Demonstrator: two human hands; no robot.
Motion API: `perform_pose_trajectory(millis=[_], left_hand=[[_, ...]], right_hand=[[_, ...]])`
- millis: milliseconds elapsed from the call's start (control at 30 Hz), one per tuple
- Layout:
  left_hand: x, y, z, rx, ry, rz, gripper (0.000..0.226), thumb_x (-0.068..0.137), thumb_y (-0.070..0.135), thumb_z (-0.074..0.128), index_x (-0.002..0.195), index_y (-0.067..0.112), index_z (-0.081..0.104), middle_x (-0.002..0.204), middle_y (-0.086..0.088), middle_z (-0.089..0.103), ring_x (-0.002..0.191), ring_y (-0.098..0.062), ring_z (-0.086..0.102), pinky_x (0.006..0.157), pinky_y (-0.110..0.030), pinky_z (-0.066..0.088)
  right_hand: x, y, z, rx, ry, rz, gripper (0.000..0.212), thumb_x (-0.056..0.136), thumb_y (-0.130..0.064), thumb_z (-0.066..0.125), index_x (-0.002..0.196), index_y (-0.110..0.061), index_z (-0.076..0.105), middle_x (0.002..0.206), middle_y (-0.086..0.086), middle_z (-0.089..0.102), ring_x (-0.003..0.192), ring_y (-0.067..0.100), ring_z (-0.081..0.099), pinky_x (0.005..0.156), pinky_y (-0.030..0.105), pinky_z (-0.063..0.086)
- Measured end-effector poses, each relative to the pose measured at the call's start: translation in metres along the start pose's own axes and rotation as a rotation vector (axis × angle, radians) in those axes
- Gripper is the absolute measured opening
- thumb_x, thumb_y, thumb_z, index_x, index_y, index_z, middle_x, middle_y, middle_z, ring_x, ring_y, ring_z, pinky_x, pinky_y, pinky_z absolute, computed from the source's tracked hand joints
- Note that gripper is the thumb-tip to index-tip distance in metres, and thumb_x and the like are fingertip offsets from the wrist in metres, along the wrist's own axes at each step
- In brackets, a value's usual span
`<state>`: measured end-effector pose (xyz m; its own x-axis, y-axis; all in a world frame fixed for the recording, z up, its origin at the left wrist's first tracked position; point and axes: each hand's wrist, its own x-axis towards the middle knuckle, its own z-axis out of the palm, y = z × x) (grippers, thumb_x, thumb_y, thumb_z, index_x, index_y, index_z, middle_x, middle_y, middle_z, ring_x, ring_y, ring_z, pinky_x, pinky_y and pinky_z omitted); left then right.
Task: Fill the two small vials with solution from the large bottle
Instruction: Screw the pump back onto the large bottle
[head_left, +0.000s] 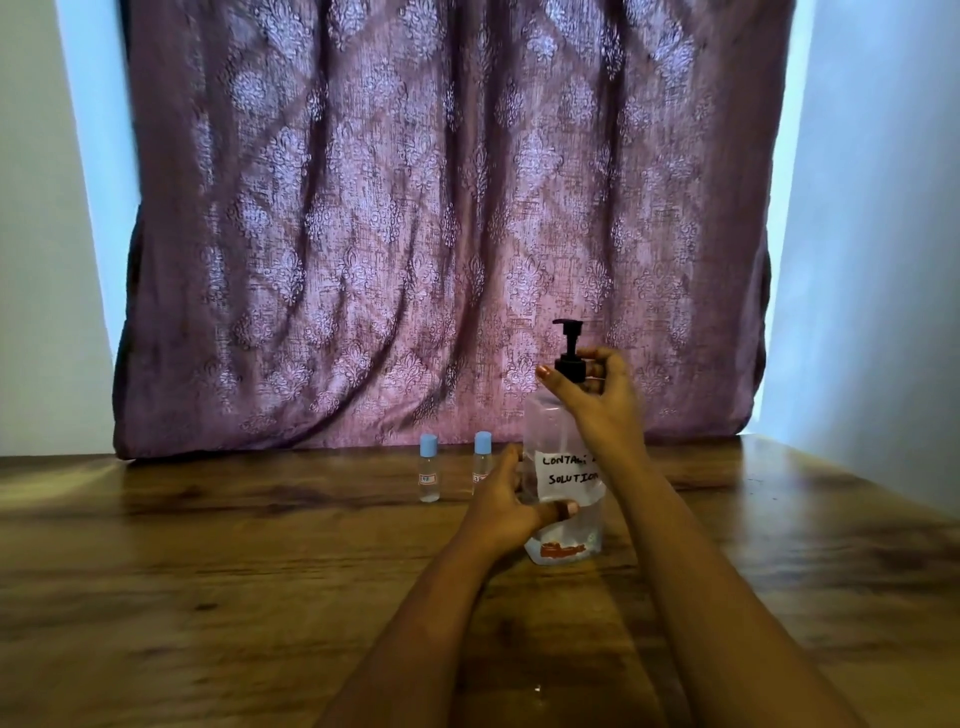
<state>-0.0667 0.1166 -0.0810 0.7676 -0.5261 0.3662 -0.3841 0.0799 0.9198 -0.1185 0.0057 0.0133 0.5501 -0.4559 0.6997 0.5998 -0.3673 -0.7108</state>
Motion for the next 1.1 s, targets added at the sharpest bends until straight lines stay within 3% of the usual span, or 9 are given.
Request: perform_pose_trajectory(millis=[67,133,267,400,600,767,967,1100], left_hand=[[0.0005,-0.0004,0.0002,-0.004,0.008,-0.001,0.071,0.043,0.047,0.088,0.106,0.039,0.055,0.117,0.0,0.07,0.11,-0.02,0.067,0.091,-0.049,0.059],[0.0008,-0.0007,0.0007,-0.005,0.017,-0.003,0.068,0.042,0.046,0.088,0.102,0.041,0.057,0.115,0.001,0.071,0.108,-0.019,0.068,0.091,-0.049,0.058],[0.0014,-0.0007,0.0004,-0.009,0.012,-0.003,0.069,0.043,0.045,0.089,0.104,0.042,0.056,0.115,0.002,0.072,0.109,-0.019,0.068,0.091,-0.049,0.058],[-0.0002,0.0015,0.0005,0.0,0.001,0.003,0.069,0.046,0.045,0.091,0.105,0.044,0.055,0.119,0.001,0.07,0.112,-0.021,0.067,0.092,-0.05,0.058],[0.0013,-0.0001,0.0,-0.001,0.019,-0.004,0.069,0.044,0.046,0.091,0.104,0.041,0.056,0.115,0.001,0.072,0.11,-0.023,0.068,0.09,-0.052,0.058],[-0.0001,0.001,0.0002,0.002,0.021,-0.005,0.067,0.043,0.045,0.088,0.102,0.042,0.056,0.115,0.002,0.072,0.109,-0.02,0.068,0.09,-0.049,0.059],[-0.0038,0.0017,0.0004,0.053,0.051,0.016,0.054,0.064,0.029,0.088,0.105,0.04,0.056,0.115,0.002,0.071,0.107,-0.018,0.068,0.09,-0.049,0.059],[-0.004,0.0008,0.0004,0.022,0.053,0.002,0.058,0.06,0.03,0.089,0.108,0.035,0.056,0.115,0.001,0.071,0.107,-0.02,0.069,0.089,-0.05,0.059]], right_hand=[[0.0006,-0.0006,-0.0014,0.027,-0.036,0.019,0.036,0.084,-0.03,0.064,0.116,-0.019,0.054,0.101,-0.006,0.061,0.086,0.004,0.06,0.068,0.013,0.049],[0.0022,-0.0005,-0.0028,0.076,-0.061,0.032,0.028,0.088,-0.021,0.059,0.115,-0.013,0.06,0.095,-0.007,0.065,0.083,-0.001,0.061,0.066,0.008,0.048],[0.0026,0.0028,-0.0001,0.032,0.0,0.007,0.029,0.081,-0.023,0.069,0.105,-0.01,0.058,0.095,-0.001,0.065,0.086,0.008,0.064,0.075,0.019,0.053],[0.0029,0.0023,0.0017,-0.036,0.052,-0.009,0.039,0.074,-0.026,0.076,0.098,-0.013,0.049,0.093,0.002,0.062,0.083,0.014,0.063,0.073,0.024,0.054],[0.0024,0.0004,-0.0045,0.026,-0.108,0.02,0.026,0.088,-0.02,0.059,0.113,-0.012,0.06,0.094,-0.008,0.064,0.083,-0.002,0.06,0.065,0.006,0.046],[0.0039,0.0005,-0.0028,-0.007,-0.087,0.027,0.022,0.085,-0.024,0.063,0.105,-0.017,0.062,0.091,-0.008,0.065,0.089,0.013,0.063,0.079,0.022,0.05],[0.0043,0.004,0.0018,-0.041,0.021,0.024,0.025,0.08,-0.027,0.07,0.102,-0.018,0.065,0.089,-0.004,0.068,0.088,0.014,0.065,0.081,0.029,0.053],[0.0007,0.0074,0.004,-0.075,0.04,0.005,0.035,0.077,-0.039,0.07,0.105,-0.018,0.065,0.094,-0.004,0.069,0.091,0.012,0.066,0.081,0.032,0.054]])
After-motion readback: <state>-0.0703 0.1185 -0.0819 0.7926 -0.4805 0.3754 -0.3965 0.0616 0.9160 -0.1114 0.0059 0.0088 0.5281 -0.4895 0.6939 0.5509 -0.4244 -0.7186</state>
